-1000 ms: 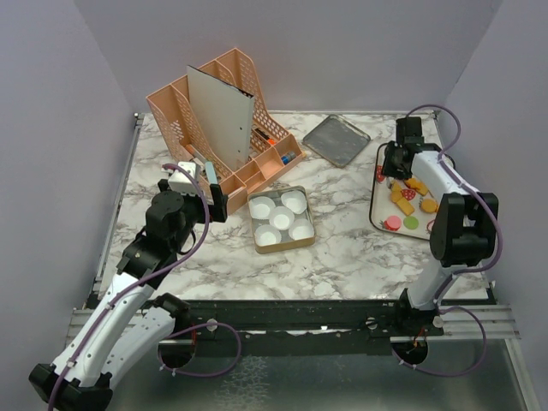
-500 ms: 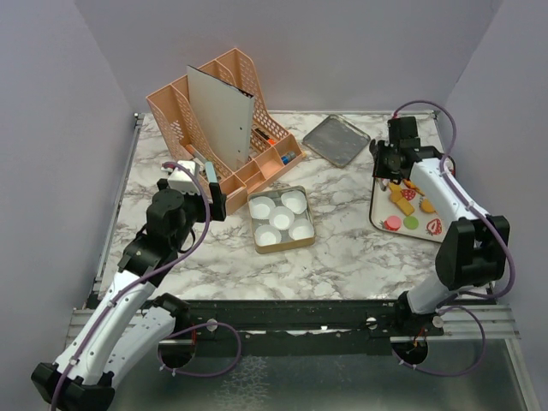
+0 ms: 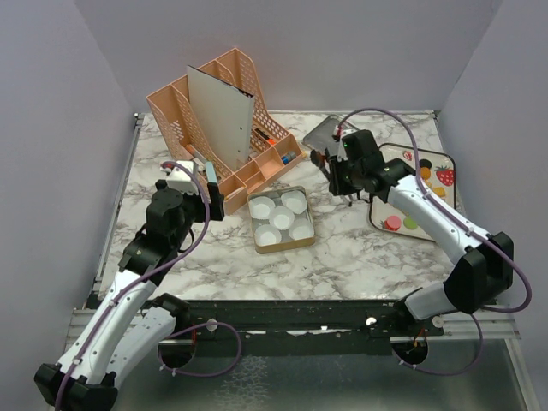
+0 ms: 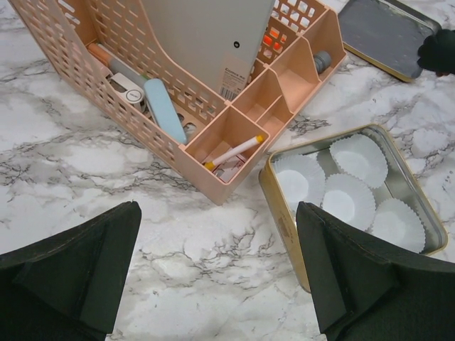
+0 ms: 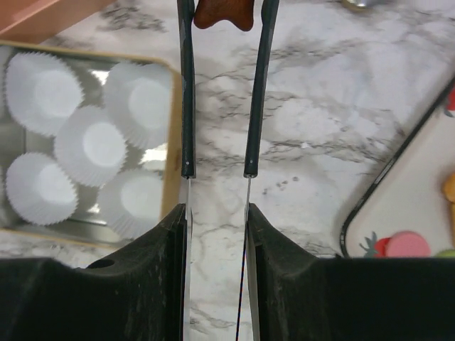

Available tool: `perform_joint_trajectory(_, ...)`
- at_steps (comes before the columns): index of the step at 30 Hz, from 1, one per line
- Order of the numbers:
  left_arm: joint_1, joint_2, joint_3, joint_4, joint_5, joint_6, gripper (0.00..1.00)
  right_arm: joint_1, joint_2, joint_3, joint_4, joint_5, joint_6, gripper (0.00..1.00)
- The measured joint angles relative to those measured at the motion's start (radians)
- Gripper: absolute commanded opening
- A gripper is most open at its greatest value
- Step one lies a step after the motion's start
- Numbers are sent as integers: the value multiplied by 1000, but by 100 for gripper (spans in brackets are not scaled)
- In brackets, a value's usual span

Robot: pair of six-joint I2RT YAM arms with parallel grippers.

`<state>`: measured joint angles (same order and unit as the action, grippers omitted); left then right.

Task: Pack the cookies

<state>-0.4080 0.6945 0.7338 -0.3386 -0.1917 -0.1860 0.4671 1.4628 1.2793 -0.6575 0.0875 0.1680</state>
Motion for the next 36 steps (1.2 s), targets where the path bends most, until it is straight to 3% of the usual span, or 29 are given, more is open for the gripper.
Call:
perform_joint_trajectory(8,7,-24,-11,0,-46,-4,99,235,-2,-28,6,-31,0,6)
perform_joint_trajectory(15,23,-36,-12,0,-79,-8,99,369,53,-28,37,-42,7,6)
perform_joint_trajectory(24,37,-36,-12,0,-79,-9,99,418,161,-27,58,-42,8,6)
perform_joint_trajectory(36,56,-35,-12,0,-59,-9,99,430,243,19,69,-42,6,15)
